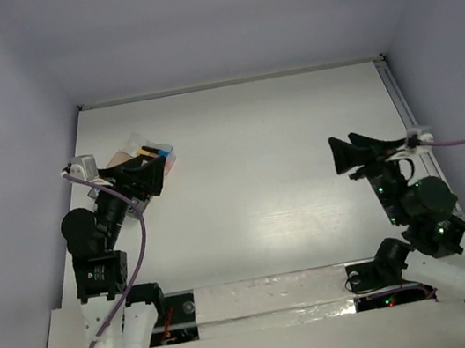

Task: Sort the stationery into containers
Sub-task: Reset both arms

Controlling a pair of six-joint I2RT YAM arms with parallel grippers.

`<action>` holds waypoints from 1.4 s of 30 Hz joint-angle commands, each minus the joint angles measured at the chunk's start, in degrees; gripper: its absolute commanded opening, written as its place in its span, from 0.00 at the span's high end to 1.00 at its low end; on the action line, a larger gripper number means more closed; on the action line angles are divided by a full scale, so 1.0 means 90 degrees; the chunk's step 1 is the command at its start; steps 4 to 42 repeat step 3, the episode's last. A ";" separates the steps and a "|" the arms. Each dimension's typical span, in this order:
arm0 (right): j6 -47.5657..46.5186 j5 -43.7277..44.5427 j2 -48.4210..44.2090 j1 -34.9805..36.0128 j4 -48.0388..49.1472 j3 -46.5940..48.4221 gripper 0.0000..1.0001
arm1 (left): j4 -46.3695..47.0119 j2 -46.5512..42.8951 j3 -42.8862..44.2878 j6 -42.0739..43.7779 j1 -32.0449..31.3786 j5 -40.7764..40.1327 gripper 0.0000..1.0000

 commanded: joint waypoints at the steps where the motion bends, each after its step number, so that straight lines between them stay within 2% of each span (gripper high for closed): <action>1: 0.0349 0.0530 -0.0494 -0.0027 -0.0891 -0.0342 0.32 | 0.0360 -0.0021 0.0076 -0.0191 0.0032 0.0250 0.29; 42: 0.0408 0.0520 -0.0505 -0.0027 -0.0881 -0.0392 0.32 | 0.0224 -0.0040 0.0017 -0.0201 0.0032 0.0163 0.28</action>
